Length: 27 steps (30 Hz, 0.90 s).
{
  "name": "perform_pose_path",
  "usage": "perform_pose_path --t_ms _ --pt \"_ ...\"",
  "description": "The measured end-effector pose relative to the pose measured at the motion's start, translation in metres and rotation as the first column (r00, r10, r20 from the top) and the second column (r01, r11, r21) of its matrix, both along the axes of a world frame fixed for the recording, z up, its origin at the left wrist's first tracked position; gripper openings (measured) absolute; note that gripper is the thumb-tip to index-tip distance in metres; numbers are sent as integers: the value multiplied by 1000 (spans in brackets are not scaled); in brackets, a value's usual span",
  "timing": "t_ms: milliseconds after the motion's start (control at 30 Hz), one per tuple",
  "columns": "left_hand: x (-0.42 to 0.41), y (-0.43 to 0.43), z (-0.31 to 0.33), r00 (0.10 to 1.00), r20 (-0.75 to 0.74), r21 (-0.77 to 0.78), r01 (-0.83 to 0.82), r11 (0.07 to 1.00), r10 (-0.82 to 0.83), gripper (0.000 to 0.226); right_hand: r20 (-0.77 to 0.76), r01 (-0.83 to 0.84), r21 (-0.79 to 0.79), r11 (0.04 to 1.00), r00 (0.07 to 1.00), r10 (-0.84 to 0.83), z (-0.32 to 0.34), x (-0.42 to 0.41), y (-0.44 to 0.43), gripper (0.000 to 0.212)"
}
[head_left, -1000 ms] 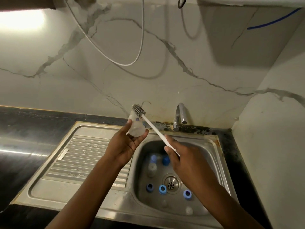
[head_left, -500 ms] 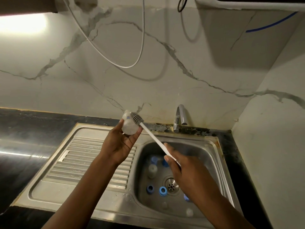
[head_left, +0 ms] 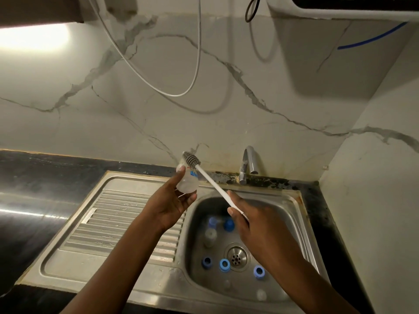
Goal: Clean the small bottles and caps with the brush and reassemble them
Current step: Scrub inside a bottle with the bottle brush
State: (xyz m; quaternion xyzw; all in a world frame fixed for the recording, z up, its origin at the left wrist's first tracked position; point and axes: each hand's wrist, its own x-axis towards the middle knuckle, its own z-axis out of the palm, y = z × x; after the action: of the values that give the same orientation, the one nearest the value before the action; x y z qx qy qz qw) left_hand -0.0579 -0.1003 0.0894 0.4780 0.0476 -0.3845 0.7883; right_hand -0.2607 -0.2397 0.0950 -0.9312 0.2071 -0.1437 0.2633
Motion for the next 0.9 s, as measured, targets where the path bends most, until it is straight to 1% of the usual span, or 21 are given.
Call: perform_pose_path --t_ms 133,300,500,600,733,833,900 --pt "13 0 1 996 -29 -61 -90 994 88 50 -55 -19 77 997 998 23 2 -11 8 52" --pt "27 6 2 985 -101 -121 -151 981 139 55 -20 -46 95 994 999 48 -7 -25 12 51" --pt "15 -1 6 982 -162 -196 -124 973 92 56 -4 -3 80 997 1000 3 -8 -16 8 55" --pt "7 -3 10 986 -162 -227 -70 971 33 58 11 17 94 995 1000 -18 -2 -9 5 49" --pt "-3 -2 13 984 -176 -228 -25 973 -16 51 38 28 92 995 999 -32 2 1 1 46" --pt "-4 -2 10 983 -180 -226 -14 974 -28 52 53 30 111 993 998 -36 4 5 -1 46" --pt "-3 -2 10 984 -175 -214 3 977 -42 51 40 18 94 995 999 -22 6 5 2 47"
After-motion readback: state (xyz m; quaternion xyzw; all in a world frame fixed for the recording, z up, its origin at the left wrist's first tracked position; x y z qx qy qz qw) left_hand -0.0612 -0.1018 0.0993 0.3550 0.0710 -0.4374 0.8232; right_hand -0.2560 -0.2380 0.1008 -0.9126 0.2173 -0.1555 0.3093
